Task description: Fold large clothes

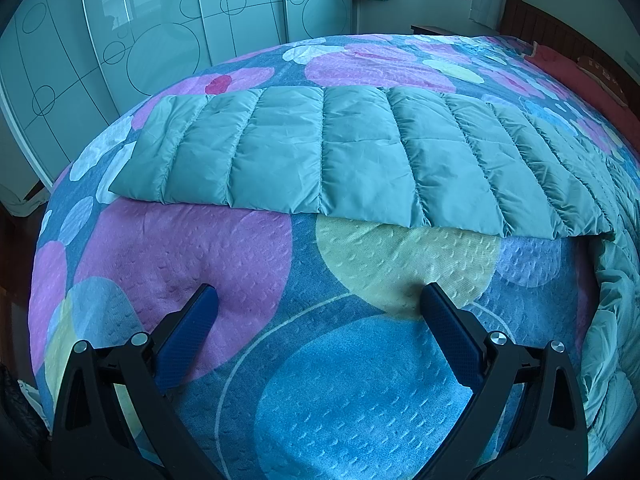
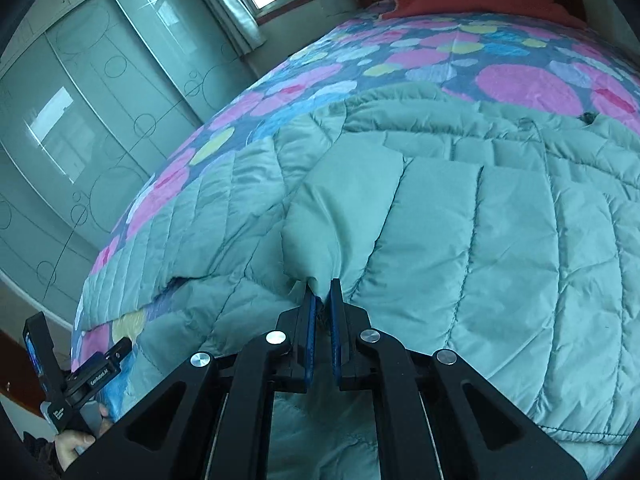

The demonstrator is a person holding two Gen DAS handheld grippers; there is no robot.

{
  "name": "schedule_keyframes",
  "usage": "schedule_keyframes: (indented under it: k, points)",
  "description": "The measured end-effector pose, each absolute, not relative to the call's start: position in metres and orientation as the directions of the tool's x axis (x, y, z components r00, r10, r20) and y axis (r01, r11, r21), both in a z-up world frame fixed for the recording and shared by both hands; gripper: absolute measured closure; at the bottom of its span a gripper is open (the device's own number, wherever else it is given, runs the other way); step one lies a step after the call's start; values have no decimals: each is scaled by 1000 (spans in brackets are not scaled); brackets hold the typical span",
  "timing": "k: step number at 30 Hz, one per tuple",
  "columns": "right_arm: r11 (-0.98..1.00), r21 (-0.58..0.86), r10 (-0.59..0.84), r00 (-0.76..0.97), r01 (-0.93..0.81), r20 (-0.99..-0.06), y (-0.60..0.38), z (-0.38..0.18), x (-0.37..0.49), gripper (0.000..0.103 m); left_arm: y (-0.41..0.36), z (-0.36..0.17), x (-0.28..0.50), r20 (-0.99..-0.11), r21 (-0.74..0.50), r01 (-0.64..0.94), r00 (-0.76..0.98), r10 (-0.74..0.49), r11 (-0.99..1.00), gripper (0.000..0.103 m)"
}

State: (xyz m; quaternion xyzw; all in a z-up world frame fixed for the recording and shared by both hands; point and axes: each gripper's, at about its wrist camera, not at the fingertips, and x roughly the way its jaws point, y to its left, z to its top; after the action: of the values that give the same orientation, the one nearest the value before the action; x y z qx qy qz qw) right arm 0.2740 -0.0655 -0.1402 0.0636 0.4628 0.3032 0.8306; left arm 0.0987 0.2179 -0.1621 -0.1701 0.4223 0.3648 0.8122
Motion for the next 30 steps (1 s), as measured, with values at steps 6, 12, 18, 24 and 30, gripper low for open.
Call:
schedule_keyframes:
  k: [6,12,18,24,30]
  points:
    - [796,416,574,334,-439,-748,-62,-148,271,84,218,-162,99,-811,31,-736,377,448,676,2]
    - [785,441,607,397,-436,-688,-95,-116,241,63,218,-162,99,-810,31,-736,377,448,676,2]
    - [879,399,473,592,-261,-653,-214,-86,213,65,218,-162,99,-810,31,-736,378,449,676,2]
    - [935,355,259,658,13,-707,-331,-109,211,75,218,-162,99,-810,33,-736,376,449,676,2]
    - [944,328,247,592,32,-768,-334,-161,223,75,218,-162,99,-810,32,-736,377,449,676,2]
